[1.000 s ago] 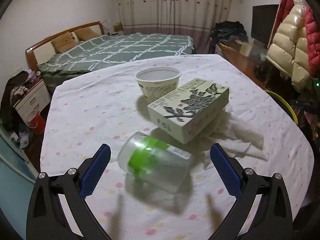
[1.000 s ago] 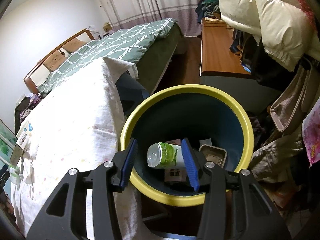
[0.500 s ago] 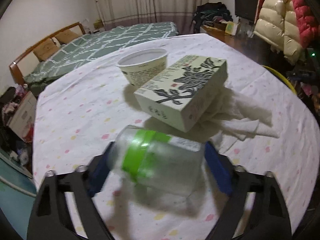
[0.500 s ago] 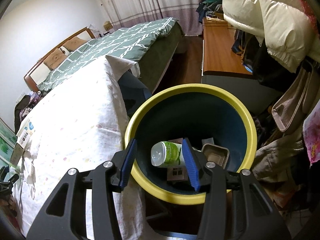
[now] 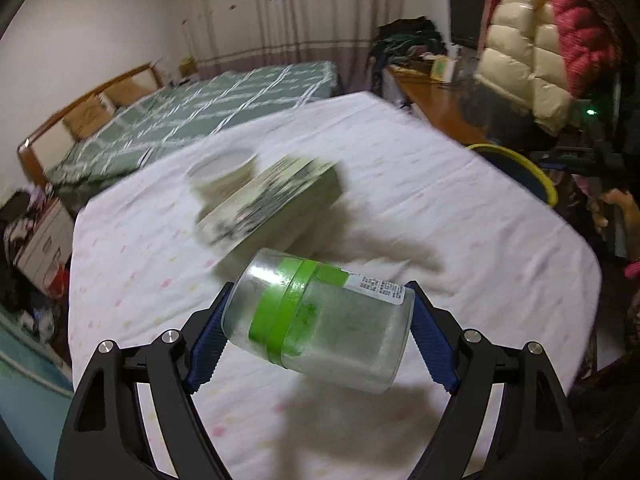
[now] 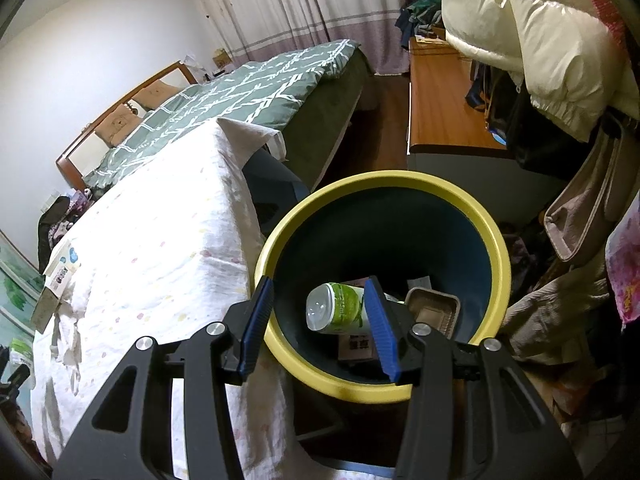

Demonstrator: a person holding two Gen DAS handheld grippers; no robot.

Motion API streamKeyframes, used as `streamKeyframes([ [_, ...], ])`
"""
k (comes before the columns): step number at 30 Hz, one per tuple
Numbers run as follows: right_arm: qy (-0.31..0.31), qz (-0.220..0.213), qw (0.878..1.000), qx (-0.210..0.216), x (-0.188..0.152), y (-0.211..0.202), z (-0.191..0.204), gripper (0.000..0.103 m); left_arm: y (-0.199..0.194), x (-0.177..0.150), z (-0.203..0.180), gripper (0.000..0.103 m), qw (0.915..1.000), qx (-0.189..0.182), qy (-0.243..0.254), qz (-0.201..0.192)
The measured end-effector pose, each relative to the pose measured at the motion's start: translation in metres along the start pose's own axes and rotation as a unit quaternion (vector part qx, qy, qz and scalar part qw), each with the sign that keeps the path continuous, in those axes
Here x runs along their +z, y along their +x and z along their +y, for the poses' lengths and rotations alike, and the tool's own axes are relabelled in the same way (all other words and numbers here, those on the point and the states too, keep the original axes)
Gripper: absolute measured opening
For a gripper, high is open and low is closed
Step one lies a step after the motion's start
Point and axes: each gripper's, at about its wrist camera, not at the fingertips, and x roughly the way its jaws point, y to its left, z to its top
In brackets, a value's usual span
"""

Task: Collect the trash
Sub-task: 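Grasp the green-lidded clear jar with the left gripper and lift it, then carry the clear jar over the yellow bin and open the left gripper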

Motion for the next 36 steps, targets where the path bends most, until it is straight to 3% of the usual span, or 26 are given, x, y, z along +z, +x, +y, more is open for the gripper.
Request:
streamKeyframes([
  [7, -0.028, -0.017, 0.999, -0.019, 0.002, -0.026, -0.013, 0.045, 0.014, 0.062, -0.075, 0.081, 0.9969, -0.061, 0.039, -0.029],
  [14, -0.045, -0.030, 0.997, -0.063, -0.011, -0.057, -0.045, 0.045, 0.066, 0.126, -0.157, 0.081, 0.9902, -0.124, 0.062, -0.014],
  [19, -0.030, -0.024, 0.997, -0.074, -0.025, -0.064, -0.072, 0.045, 0.115, 0.163, -0.218, 0.081, 0.9857, -0.150, 0.077, 0.006],
  [26, -0.035, -0.016, 0.997, -0.070, -0.034, -0.066, -0.084, 0.045, 0.179, 0.192, -0.291, 0.081, 0.9814, -0.158, 0.100, 0.046],
  [34, -0.035, -0.015, 0.997, -0.072, -0.042, -0.075, -0.089, 0.054, 0.238, 0.207, -0.327, 0.082, 0.9801, -0.155, 0.090, 0.084],
  [36, -0.035, -0.012, 0.997, -0.071, -0.043, -0.074, -0.088, 0.054, 0.246, 0.208, -0.330, 0.090, 0.9805, -0.153, 0.086, 0.088],
])
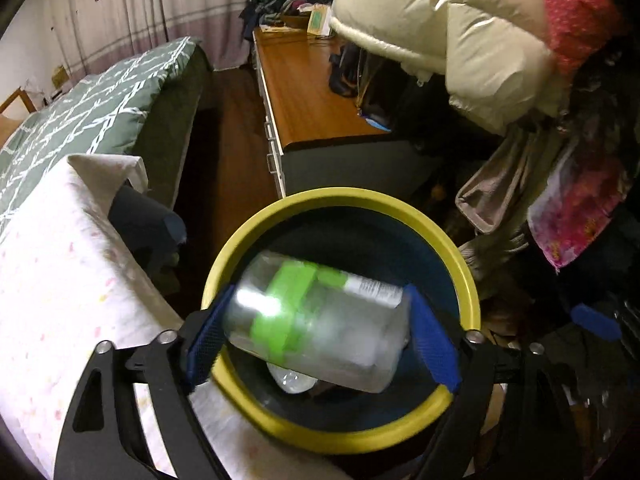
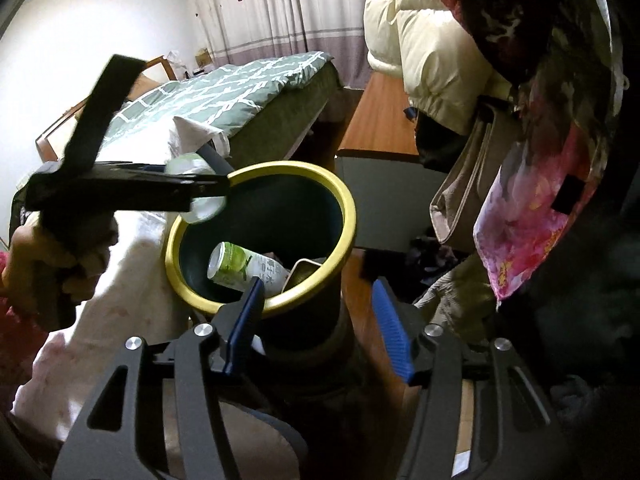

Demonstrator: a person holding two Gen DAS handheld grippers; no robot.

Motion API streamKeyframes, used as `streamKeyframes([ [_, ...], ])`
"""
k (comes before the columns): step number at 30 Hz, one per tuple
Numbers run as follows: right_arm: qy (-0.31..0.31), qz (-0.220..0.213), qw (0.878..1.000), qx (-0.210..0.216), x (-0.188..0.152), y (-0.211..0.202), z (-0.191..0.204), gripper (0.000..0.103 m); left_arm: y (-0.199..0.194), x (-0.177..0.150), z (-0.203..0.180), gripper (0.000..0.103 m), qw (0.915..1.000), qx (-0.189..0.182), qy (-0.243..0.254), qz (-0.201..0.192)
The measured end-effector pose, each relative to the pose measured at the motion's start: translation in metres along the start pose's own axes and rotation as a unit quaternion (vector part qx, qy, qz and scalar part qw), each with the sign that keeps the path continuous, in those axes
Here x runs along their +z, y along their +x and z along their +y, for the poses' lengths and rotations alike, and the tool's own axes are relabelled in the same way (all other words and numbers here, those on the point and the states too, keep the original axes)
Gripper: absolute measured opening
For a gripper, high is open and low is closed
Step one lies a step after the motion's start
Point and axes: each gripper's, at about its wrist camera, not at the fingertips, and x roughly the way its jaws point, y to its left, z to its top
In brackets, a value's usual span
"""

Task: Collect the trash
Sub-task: 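Carry the clear jar over the yellow bin and open the left gripper, then pinch the white tissues with the right gripper and lift them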

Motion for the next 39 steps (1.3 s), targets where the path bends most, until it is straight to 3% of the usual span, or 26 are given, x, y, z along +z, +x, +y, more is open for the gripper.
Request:
streamKeyframes([
  [6, -0.011, 0.002, 1.000, 0.009, 0.000, -0.001, 0.013, 0.054, -0.011, 0.001, 0.006, 0.093, 0.9996, -0.007, -0.021, -0.018],
  [13, -0.027, 0.007, 0.999, 0.020, 0.000, 0.001, 0.032, 0.054, -0.098, -0.032, 0.041, 0.096, 0.9934, 0.025, -0.057, -0.096],
  [18, -0.048, 0.013, 0.998, 0.032, 0.002, 0.006, 0.056, 0.054, -0.166, -0.080, 0.080, 0.097, 0.9803, 0.072, -0.108, -0.149],
  [21, -0.067, 0.017, 0.997, 0.046, 0.004, 0.009, 0.080, 0.054, -0.209, -0.121, 0.108, 0.098, 0.9667, 0.109, -0.145, -0.181],
  [24, -0.091, 0.024, 0.993, 0.068, 0.006, 0.015, 0.109, 0.054, -0.248, -0.163, 0.137, 0.098, 0.9477, 0.166, -0.176, -0.209],
  [26, -0.109, 0.029, 0.990, 0.084, 0.006, 0.018, 0.133, 0.054, -0.274, -0.191, 0.160, 0.098, 0.9293, 0.212, -0.198, -0.228],
  [31, -0.149, 0.038, 0.981, 0.116, 0.008, 0.024, 0.190, 0.054, -0.320, -0.253, 0.235, 0.098, 0.8864, 0.271, -0.283, -0.246],
  [37, -0.199, 0.049, 0.965, 0.161, 0.013, 0.030, 0.266, 0.054, -0.334, -0.326, 0.307, 0.098, 0.8288, 0.366, -0.354, -0.233],
  [39, -0.217, 0.050, 0.959, 0.175, 0.013, 0.029, 0.291, 0.054, -0.333, -0.348, 0.322, 0.098, 0.8161, 0.378, -0.375, -0.225],
])
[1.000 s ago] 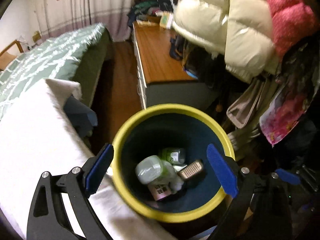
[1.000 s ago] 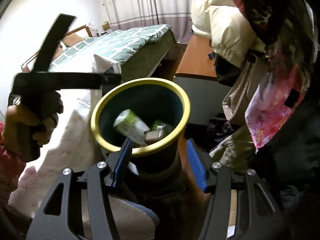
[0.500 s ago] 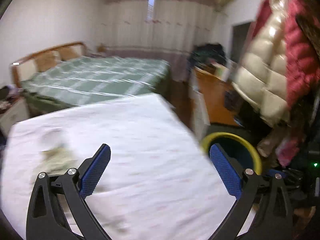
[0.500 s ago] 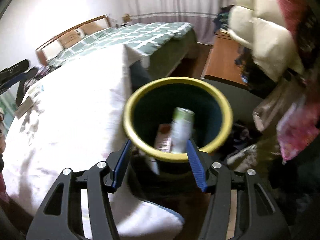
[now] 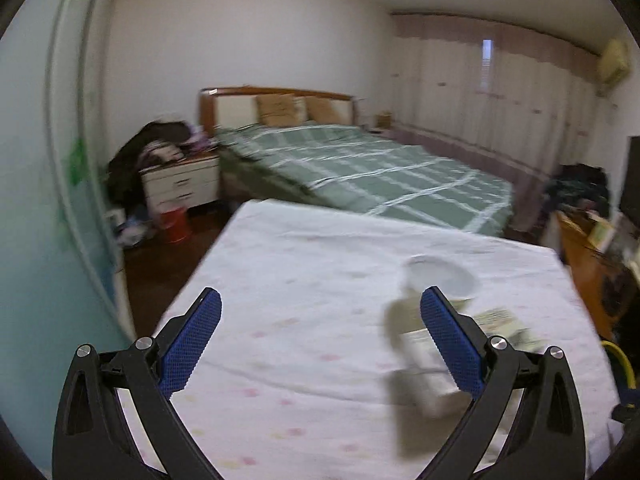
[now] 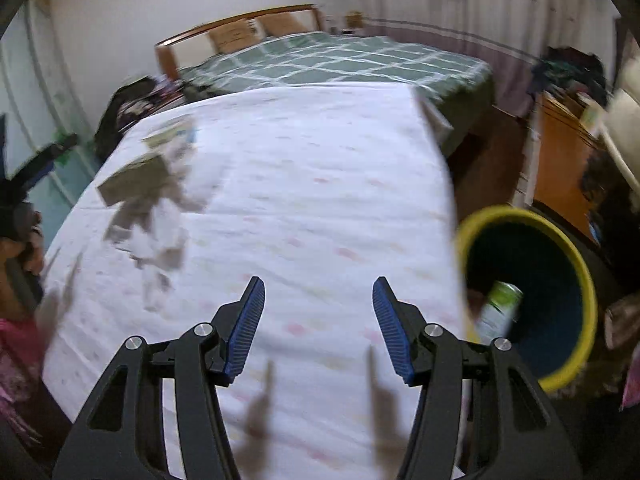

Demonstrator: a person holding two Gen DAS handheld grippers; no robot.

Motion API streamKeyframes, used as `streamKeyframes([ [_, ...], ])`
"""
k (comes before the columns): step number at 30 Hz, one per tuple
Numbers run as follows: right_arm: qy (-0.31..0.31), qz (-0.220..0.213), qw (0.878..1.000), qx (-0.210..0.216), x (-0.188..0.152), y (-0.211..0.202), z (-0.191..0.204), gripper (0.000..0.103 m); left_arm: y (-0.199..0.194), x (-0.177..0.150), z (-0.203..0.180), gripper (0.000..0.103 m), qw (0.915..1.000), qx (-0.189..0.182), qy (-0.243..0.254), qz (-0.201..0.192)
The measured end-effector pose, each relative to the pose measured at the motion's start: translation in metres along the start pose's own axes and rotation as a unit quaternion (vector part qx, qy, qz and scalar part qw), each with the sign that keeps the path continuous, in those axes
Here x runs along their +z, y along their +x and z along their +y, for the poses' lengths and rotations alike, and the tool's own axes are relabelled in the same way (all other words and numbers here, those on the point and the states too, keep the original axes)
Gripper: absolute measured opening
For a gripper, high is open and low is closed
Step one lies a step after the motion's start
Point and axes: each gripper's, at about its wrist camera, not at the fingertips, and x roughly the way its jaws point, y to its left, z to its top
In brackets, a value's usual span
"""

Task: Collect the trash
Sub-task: 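Pinch the white tissues with the right gripper and lift them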

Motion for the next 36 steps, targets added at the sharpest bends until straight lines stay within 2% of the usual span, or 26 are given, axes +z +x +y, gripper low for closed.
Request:
streamKeyframes([
  [4, -0.043, -0.005, 0.999, 0.031, 0.027, 0.012, 0.046, 0.054, 0.007, -0.009, 0.028, 0.098, 0.9989, 0.018, -0.040, 0.018],
  [8, -0.077, -0.021, 0.995, 0.052, 0.049, 0.027, 0.088, 0.054, -0.001, -0.010, 0.041, 0.098, 0.9971, 0.042, -0.063, -0.004],
  [11, -0.082, -0.011, 0.995, 0.054, 0.062, 0.045, 0.103, 0.054, 0.000, -0.013, 0.047, 0.098, 0.9967, 0.043, -0.069, -0.002],
  [14, -0.097, 0.017, 0.993, 0.066, 0.060, 0.060, 0.116, 0.054, 0.001, -0.015, 0.043, 0.098, 0.9970, 0.038, -0.068, 0.007],
  [20, -0.096, 0.048, 0.993, 0.048, 0.049, 0.089, 0.123, 0.054, 0.004, -0.016, 0.032, 0.098, 0.9983, 0.028, -0.050, 0.013],
  [22, -0.095, 0.060, 0.993, 0.044, 0.048, 0.095, 0.123, 0.046, 0.002, -0.016, 0.030, 0.098, 0.9986, 0.031, -0.043, 0.009],
  [24, -0.090, 0.078, 0.991, 0.060, 0.045, 0.098, 0.121, 0.016, 0.002, -0.016, 0.028, 0.098, 0.9987, 0.030, -0.041, 0.010],
  [26, -0.086, 0.071, 0.992, 0.068, 0.038, 0.090, 0.117, 0.009, 0.003, -0.017, 0.029, 0.098, 0.9985, 0.027, -0.044, 0.016],
  [36, -0.054, 0.014, 0.989, 0.136, 0.042, 0.010, 0.092, 0.007, 0.007, -0.017, 0.027, 0.098, 0.9984, 0.027, -0.045, 0.021],
])
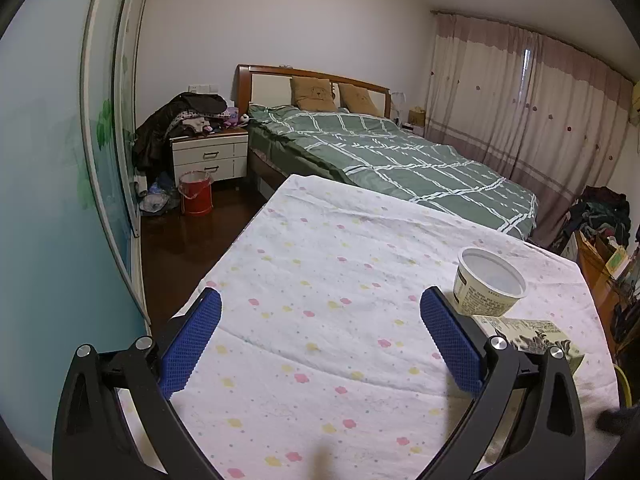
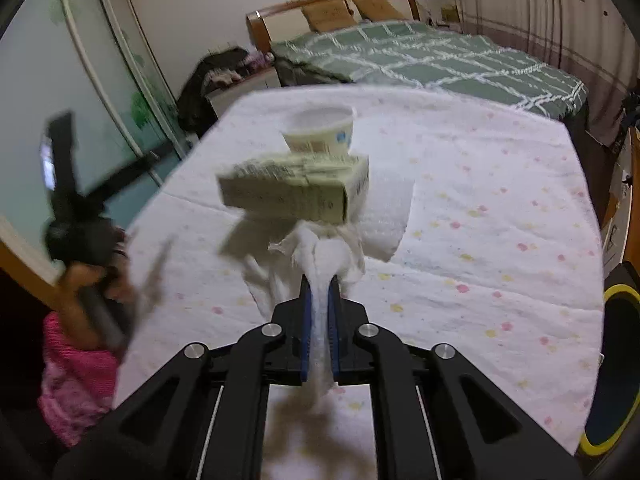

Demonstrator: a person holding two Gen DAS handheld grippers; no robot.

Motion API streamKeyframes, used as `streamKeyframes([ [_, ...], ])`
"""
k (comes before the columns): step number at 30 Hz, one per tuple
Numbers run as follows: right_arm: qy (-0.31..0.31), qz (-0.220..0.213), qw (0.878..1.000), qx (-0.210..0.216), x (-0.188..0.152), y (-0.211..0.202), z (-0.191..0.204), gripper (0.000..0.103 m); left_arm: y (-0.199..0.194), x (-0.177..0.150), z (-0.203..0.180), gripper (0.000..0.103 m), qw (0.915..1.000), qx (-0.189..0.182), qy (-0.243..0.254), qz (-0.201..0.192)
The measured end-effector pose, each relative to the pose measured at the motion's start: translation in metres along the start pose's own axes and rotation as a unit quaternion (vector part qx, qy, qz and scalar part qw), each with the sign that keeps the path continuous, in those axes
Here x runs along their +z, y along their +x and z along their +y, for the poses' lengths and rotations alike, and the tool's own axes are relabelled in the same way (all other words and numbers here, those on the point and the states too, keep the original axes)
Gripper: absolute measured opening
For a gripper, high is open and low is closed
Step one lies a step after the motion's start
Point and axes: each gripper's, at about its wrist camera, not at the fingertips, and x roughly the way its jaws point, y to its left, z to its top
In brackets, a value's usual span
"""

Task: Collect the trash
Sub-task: 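Pinch the white tissues with the right gripper and lift them, then carry the tissues into the yellow bin and open the right gripper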

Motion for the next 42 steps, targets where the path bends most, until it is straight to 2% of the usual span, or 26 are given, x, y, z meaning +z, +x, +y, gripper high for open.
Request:
streamKeyframes([
  [5, 0.003, -0.041, 0.999, 0.017, 0.010, -0.044, -0.002, 0.007, 0.002, -0.001, -0.002, 0.098, 1.0000, 0.002, 0.003, 0.001],
  [8, 0.008, -0.064, 0.998, 0.009, 0.011, -0.069, -0.006, 0.007, 0.002, -0.001, -0.002, 0.098, 1.0000, 0.000, 0.003, 0.002],
  [13, 0.029, -0.098, 0.994, -0.031, 0.009, -0.106, -0.030, 0.007, 0.001, -0.002, -0.006, 0.098, 1.0000, -0.003, 0.006, 0.000],
  [18, 0.082, -0.120, 0.985, -0.098, -0.005, -0.136, -0.080, 0.008, 0.000, -0.003, -0.009, 0.098, 0.9999, -0.006, 0.013, -0.002],
  [24, 0.164, -0.118, 0.963, -0.179, -0.033, -0.152, -0.153, 0.008, -0.003, -0.004, -0.016, 0.098, 0.9994, -0.017, 0.029, -0.006],
  [27, 0.208, -0.110, 0.942, -0.239, -0.052, -0.154, -0.192, 0.008, -0.004, -0.005, -0.022, 0.098, 0.9988, -0.030, 0.038, -0.009],
  [31, 0.250, -0.088, 0.918, -0.296, -0.075, -0.145, -0.238, 0.008, -0.004, -0.006, -0.027, 0.098, 0.9978, -0.052, 0.042, -0.001],
  [35, 0.275, -0.059, 0.909, -0.307, -0.092, -0.126, -0.265, 0.008, 0.000, -0.008, -0.032, 0.098, 0.9970, -0.061, 0.047, 0.010],
  [37, 0.279, -0.049, 0.906, -0.315, -0.094, -0.115, -0.273, 0.013, -0.001, -0.008, -0.035, 0.098, 0.9966, -0.065, 0.050, 0.010],
  [39, 0.278, -0.049, 0.904, -0.322, -0.097, -0.112, -0.273, 0.030, -0.004, -0.008, -0.038, 0.098, 0.9961, -0.069, 0.054, 0.010],
  [42, 0.273, -0.058, 0.903, -0.328, -0.097, -0.115, -0.271, 0.039, -0.013, -0.009, -0.041, 0.098, 0.9941, -0.091, 0.058, 0.011],
])
